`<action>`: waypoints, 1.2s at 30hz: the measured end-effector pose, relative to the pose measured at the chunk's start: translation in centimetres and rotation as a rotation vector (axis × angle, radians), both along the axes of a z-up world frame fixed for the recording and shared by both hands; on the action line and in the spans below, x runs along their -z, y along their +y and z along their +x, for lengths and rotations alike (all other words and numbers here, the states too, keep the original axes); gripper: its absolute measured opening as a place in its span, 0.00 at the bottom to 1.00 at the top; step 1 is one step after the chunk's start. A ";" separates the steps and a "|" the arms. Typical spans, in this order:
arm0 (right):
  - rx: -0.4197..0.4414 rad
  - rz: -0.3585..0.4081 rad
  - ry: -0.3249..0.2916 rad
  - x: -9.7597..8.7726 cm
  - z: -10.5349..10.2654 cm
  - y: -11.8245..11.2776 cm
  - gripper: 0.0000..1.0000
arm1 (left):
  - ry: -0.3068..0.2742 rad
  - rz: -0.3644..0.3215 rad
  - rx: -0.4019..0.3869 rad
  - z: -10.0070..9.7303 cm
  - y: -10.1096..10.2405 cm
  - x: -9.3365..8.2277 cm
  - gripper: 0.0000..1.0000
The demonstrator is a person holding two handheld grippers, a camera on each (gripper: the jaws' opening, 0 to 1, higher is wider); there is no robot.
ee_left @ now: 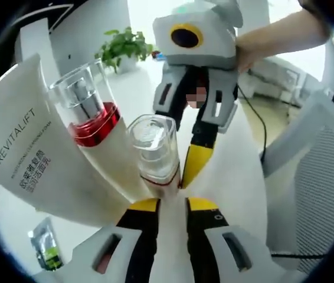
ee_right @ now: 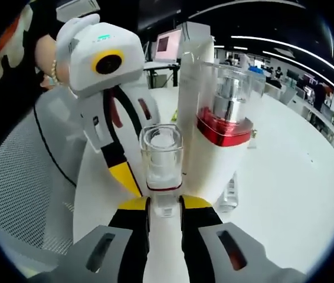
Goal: Arrange the skincare products in the storage area until every visible bottle or jar stands upright without overlapping.
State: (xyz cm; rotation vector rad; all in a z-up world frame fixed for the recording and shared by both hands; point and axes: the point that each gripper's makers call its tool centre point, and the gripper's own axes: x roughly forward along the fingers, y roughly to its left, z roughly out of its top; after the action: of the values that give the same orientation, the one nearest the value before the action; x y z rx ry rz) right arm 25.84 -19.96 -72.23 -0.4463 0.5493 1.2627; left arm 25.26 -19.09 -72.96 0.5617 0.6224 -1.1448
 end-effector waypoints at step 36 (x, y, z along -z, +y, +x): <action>0.065 -0.018 0.061 -0.1 -2.2 -0.7 0.31 | 0.042 -0.032 -0.079 -0.3 2.0 -1.0 0.21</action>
State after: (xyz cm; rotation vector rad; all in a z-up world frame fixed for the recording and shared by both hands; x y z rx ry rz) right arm 23.61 -20.63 -72.15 -0.4027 0.6219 1.2126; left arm 24.96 -17.08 -71.99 0.4831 0.6561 -1.0921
